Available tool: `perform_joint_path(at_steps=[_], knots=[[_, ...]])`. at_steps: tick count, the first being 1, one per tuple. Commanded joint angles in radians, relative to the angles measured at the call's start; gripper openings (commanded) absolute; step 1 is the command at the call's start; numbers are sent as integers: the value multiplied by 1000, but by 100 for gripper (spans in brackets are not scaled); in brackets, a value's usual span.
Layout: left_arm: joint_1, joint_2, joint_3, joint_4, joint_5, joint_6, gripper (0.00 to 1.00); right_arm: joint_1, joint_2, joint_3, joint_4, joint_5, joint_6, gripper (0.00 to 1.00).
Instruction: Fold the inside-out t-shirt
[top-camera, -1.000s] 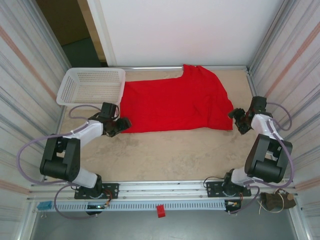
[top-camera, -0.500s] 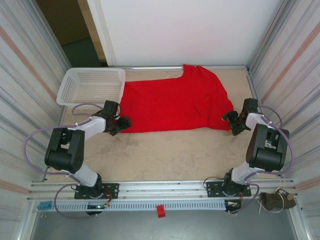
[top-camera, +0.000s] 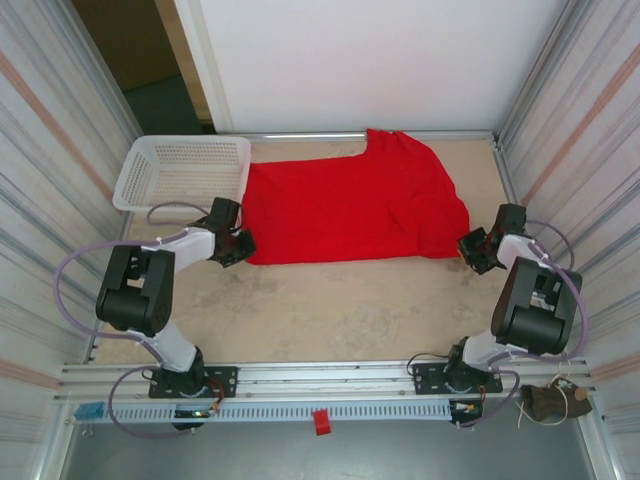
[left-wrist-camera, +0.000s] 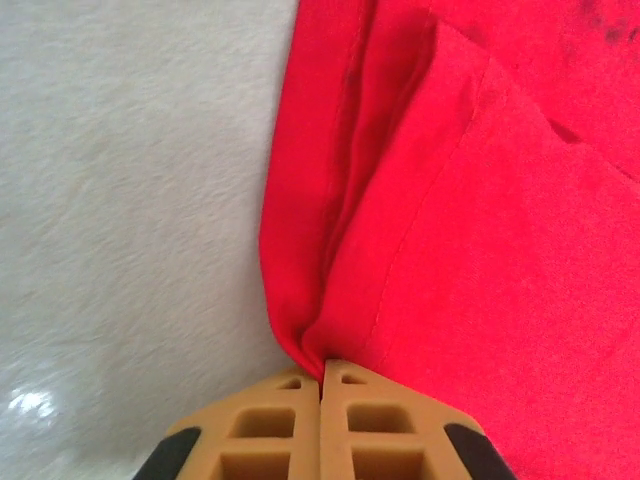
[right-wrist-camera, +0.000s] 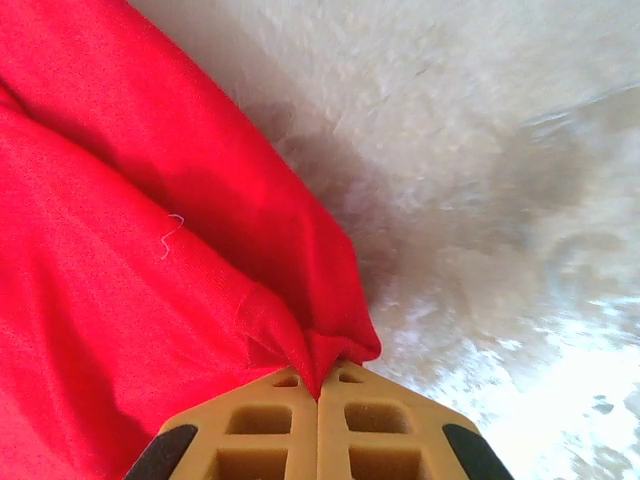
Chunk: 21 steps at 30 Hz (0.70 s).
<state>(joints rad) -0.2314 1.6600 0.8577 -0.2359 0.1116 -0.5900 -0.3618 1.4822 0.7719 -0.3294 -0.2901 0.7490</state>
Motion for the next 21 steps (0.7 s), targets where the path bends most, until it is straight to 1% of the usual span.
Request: perform_joint_path(at_steps=[1,6,10,16,21], knots=[[-2,7,-4,9,0,18,0,-49,-92,-31,-43,-3,-20,0],[12,-94,-62,-18,-18,28,0,-142,-232,-95,-86,0,1,0],[28,-178,-118,-38,-25,29,0,-172,-311,-139,-123,10,0,0],[81,-291,-193,-55,-38,16,0,-235,-357,-204,-146,26,-5,0],[116,-306,-203,-62,-36,20,0,-256,-358,-238,-146,41,-11,0]])
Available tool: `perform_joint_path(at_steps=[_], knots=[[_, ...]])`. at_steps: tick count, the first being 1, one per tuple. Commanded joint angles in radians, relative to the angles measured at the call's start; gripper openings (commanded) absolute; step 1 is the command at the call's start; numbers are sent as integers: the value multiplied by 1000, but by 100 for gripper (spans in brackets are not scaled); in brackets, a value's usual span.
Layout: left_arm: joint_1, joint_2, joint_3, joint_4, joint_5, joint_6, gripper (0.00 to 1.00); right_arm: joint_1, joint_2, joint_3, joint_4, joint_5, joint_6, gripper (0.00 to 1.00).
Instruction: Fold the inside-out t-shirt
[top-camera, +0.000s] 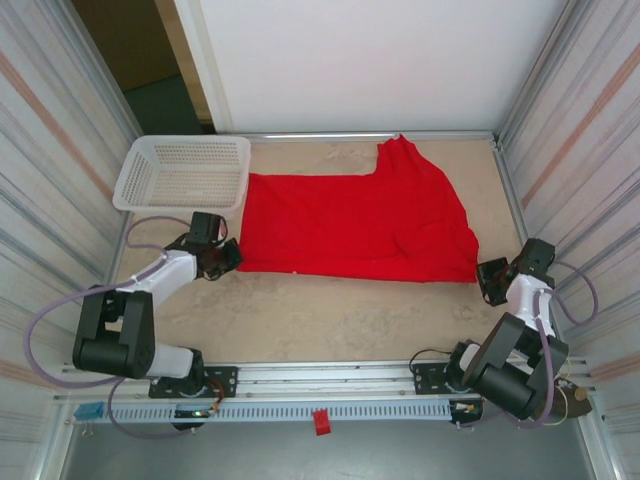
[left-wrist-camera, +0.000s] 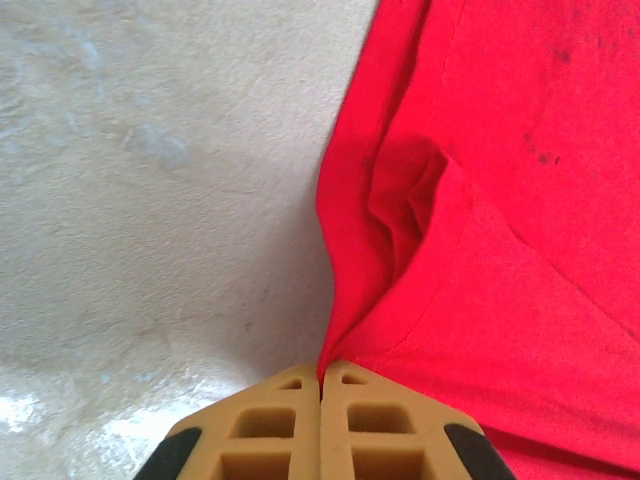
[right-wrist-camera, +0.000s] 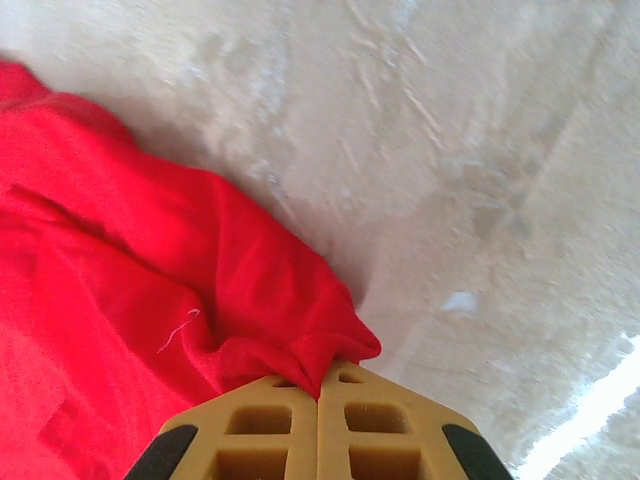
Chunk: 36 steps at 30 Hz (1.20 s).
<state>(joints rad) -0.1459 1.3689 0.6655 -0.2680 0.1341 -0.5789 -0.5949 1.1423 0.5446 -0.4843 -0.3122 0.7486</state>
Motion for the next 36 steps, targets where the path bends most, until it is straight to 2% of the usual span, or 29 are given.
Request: perform_joint_path(at_steps=[1,3,5,6,7,10,17,23,36], knots=[[31,-8,-8,-27,-48,13,0,-23,-19,-17,19,52,-11,0],[32,15,4,-17,-6,30,2,-16,-12,-19,30,23,-14,0],[25,19,8,-16,22,29,31,-4,7,-14,38,-5,-27,0],[20,13,8,-18,28,28,41,5,17,-10,36,-15,-34,0],[14,4,9,-26,29,26,47,13,25,-11,36,-22,-40,0],[-14,-46,4,-64,27,6,55,33,21,-19,35,-25,-51,0],[-188,-152,-54,-92,-55,-93,56,51,-16,-38,21,-21,-65,0],[-310,-113,-86,-62,-180,-90,52,68,-24,-41,26,-21,-60,0],[-331,-5,-59,56,-249,-31,50,73,-24,-54,36,-14,-61,0]])
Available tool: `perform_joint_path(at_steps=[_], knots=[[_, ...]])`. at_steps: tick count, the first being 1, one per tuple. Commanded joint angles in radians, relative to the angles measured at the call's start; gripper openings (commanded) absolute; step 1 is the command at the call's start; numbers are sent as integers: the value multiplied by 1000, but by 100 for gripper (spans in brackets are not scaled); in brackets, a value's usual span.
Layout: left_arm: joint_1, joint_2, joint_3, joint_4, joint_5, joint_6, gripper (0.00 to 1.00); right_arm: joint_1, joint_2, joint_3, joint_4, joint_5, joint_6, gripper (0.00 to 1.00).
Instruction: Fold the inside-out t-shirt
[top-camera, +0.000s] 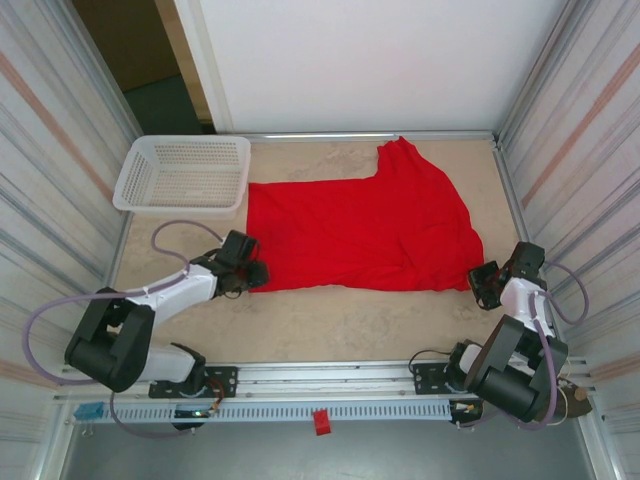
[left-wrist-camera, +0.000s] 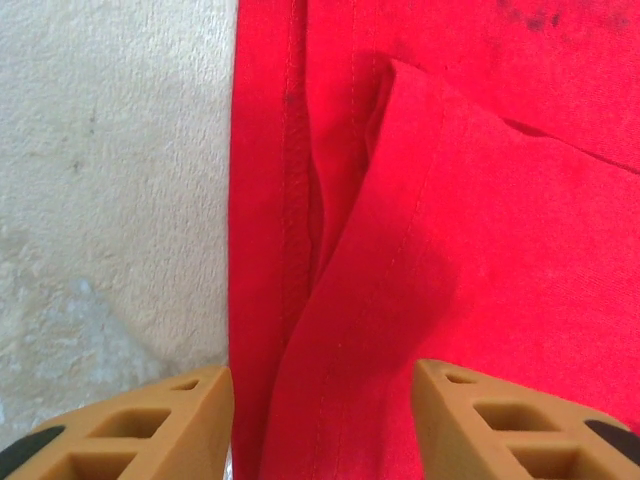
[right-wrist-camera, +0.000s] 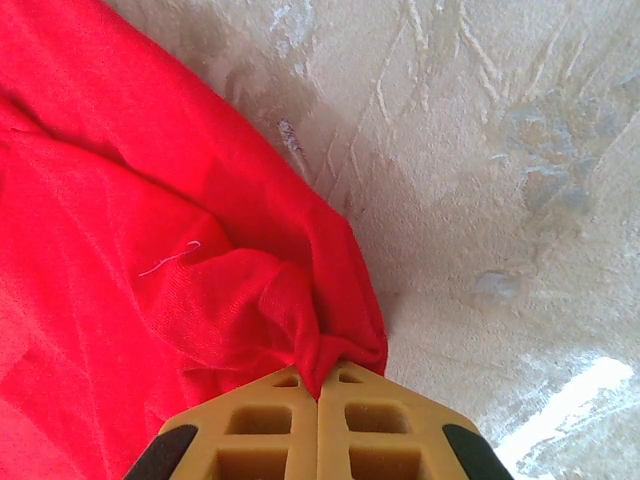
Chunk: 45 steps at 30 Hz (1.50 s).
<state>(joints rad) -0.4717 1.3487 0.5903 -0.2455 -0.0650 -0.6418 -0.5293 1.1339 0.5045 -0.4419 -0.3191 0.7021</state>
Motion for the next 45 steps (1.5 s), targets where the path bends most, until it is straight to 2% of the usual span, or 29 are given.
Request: perform_joint_path(at_steps=[1,8,13,19,22,25,32,40,45], knots=[[-6,23,21,46,-55,40,50,7,-16,-13,-6,-7,-15,0],[-5,90,55,104,-50,77,50,8,-20,-15,-8,-3,-16,0],[-6,77,40,138,-36,76,40,8,-24,-16,-12,0,-17,0],[-4,40,28,105,-42,75,0,5,-38,-12,-24,17,-17,0],[13,19,38,32,-55,71,0,-11,-63,-10,-39,37,-17,0],[67,6,52,-42,-39,75,0,-42,-84,-8,-49,50,-12,0],[199,-17,49,-82,32,122,0,-84,-116,-5,-67,81,-8,0],[220,-4,87,-96,41,185,0,-86,-140,-36,-84,78,-32,0],[232,23,111,-97,104,215,0,-73,-133,-49,-82,23,-40,0]])
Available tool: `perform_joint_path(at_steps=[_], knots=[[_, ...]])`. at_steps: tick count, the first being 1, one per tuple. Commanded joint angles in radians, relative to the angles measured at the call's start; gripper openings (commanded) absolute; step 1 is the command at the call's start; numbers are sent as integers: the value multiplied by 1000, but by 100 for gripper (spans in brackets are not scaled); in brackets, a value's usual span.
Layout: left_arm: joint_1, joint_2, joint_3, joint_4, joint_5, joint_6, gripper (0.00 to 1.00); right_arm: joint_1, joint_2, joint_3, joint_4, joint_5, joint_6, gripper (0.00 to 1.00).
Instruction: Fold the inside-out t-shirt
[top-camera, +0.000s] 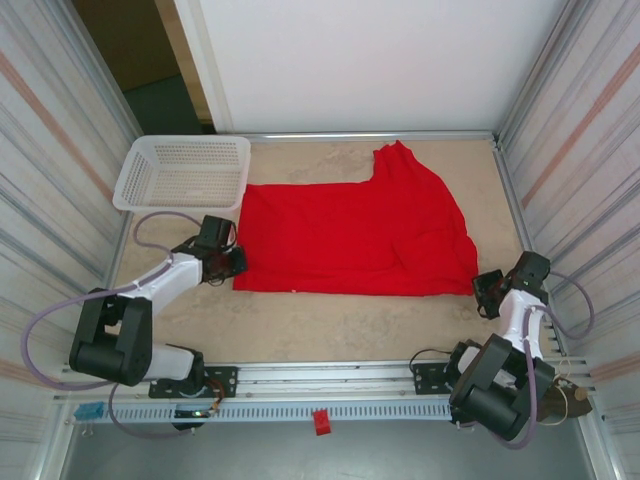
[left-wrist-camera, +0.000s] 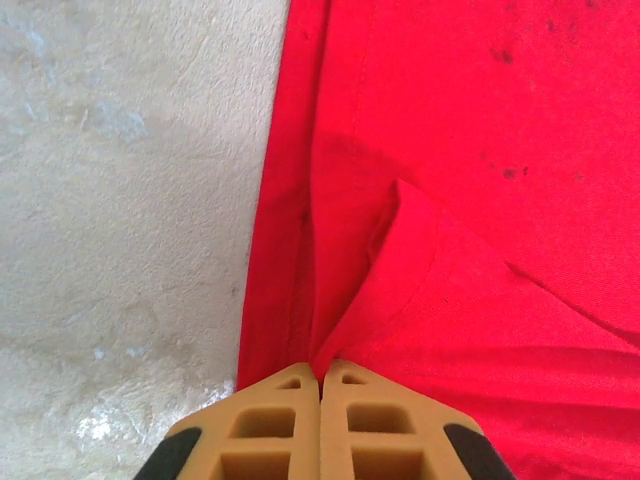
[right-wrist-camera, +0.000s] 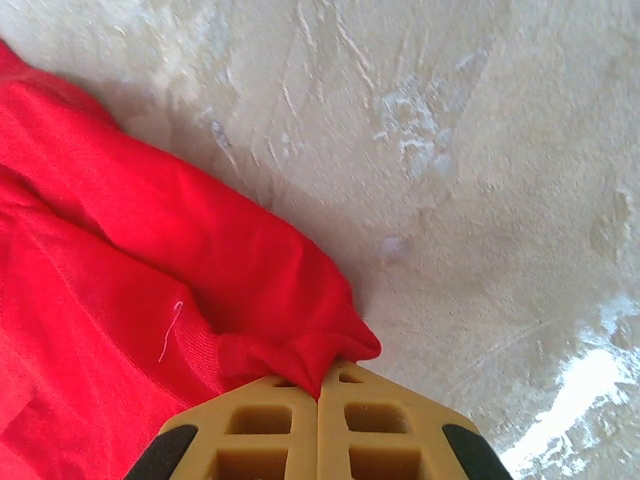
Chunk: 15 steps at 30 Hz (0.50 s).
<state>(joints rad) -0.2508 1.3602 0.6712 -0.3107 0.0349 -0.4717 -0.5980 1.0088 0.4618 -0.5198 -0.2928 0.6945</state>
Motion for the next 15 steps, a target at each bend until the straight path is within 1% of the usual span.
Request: perform_joint_path(at_steps=[1,3,4,5,6,7,8,10,12,14,15], knots=[[11,13,27,-29,12,41,0,2,-6,-8,-10,-3,-37,0],[12,9,15,-22,22,29,0,4,-15,-12,-28,0,-49,0],[11,6,9,-22,27,21,0,4,-15,-15,-39,4,-54,5],[12,3,4,-24,29,13,0,3,-48,-18,-49,10,-55,18],[12,-2,0,-27,30,5,0,3,-62,-21,-53,9,-53,35],[12,-5,-2,-36,27,-1,0,3,-75,-18,-62,11,-45,46],[11,-11,-2,-48,23,-8,0,1,-83,-10,-71,17,-40,50],[11,-29,-2,-69,1,-18,25,1,-98,15,-88,23,-33,52],[16,-67,-2,-89,-18,-27,45,-1,-111,55,-106,48,-28,52],[19,-107,-1,-104,-33,-39,56,-6,-121,96,-112,61,-22,52],[21,-133,4,-111,-33,-44,58,-6,-113,121,-115,63,-21,52]])
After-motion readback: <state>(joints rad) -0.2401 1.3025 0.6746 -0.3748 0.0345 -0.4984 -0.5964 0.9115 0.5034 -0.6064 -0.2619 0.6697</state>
